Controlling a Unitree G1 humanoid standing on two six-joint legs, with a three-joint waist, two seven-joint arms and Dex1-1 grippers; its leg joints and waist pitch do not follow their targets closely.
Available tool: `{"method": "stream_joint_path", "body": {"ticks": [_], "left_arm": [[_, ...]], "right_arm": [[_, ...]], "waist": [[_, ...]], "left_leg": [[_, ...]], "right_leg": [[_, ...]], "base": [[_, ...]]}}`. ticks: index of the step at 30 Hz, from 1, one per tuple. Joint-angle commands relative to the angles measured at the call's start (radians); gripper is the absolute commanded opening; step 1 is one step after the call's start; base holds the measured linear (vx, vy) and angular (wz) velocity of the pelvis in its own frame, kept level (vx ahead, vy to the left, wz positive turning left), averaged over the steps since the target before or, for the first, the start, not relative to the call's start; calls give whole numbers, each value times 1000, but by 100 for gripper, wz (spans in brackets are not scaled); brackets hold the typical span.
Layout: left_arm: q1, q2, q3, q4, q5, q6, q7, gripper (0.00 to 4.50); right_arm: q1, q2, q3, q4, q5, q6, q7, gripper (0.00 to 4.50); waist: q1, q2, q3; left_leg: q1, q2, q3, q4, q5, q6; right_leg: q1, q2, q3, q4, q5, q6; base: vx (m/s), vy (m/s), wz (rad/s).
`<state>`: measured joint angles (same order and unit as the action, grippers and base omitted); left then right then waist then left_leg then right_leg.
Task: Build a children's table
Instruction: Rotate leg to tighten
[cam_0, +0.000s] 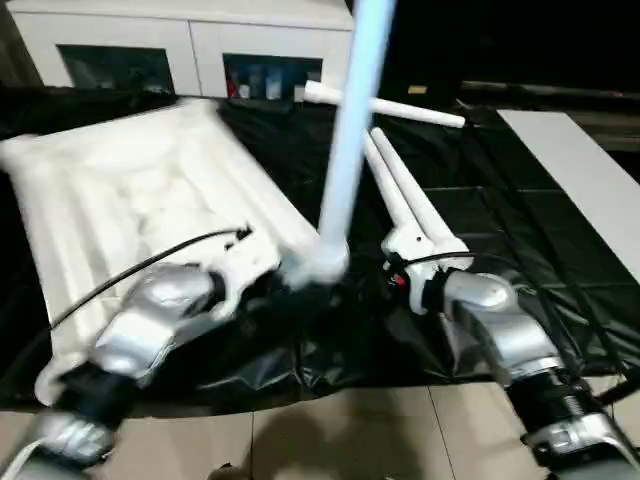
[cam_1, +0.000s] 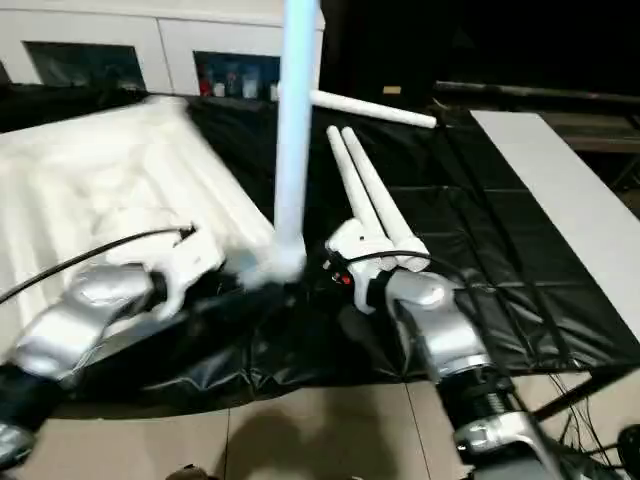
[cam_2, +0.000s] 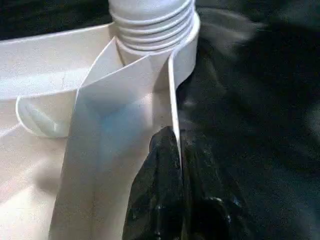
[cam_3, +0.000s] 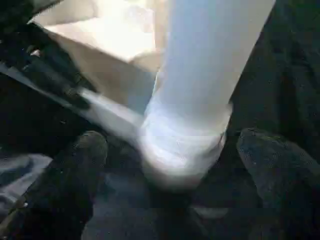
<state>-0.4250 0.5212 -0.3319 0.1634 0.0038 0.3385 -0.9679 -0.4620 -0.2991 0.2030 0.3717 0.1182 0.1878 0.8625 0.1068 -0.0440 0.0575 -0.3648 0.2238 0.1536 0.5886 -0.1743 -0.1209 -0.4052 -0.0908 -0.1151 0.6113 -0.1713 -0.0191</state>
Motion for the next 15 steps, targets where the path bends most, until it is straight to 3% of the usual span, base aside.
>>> {"method": "stream_joint_path", "body": {"ticks": [1, 4, 6, 7, 14, 15], "left_arm": [[9, -4, -54, -79, -32, -3, -81, 0], [12, 10, -55, -86, -30, -1, -89, 0], [11, 12, -52, -75, -17, -11, -79, 0], [11, 15, -51, -72, -13, -15, -78, 0], [8, 34, -44, -68, -3, -9, -80, 0], [8, 35, -45, -69, -4, -9, -81, 0]], "right_arm": [[-1, -22, -3, -18, 18, 1, 45, 448], [-2, -36, 7, -32, 17, 8, 79, 448], [-3, -41, 14, -32, 12, 10, 94, 448], [-4, -45, 20, -32, 10, 11, 103, 448], [-10, -63, 47, -4, -17, -20, 133, 448], [-10, -63, 48, -3, -18, -22, 135, 432]], "waist": [[-8, 18, -69], [-4, 8, -64], [-10, 3, -60], [-10, 3, -61], [-13, 2, -62], [-13, 2, -63]], "left_leg": [[17, 14, 16, -73, -212, 28], [15, 12, 20, -76, -251, 19], [12, 9, 19, -79, -288, 15], [12, 9, 18, -79, -289, 14], [13, 9, 18, -77, -271, 16], [11, 9, 18, -77, -261, 17]], "right_leg": [[51, -48, 62, -57, -128, -222], [50, -47, 68, -63, -205, -197], [51, -50, 70, -74, -326, -148], [51, -51, 70, -76, -341, -141], [46, -49, 71, -78, -349, -132], [48, -48, 71, -75, -332, -136]], "base": [[0, 0, 0], [0, 0, 0], [0, 0, 0], [0, 0, 0], [0, 0, 0], [0, 0, 0]]}}
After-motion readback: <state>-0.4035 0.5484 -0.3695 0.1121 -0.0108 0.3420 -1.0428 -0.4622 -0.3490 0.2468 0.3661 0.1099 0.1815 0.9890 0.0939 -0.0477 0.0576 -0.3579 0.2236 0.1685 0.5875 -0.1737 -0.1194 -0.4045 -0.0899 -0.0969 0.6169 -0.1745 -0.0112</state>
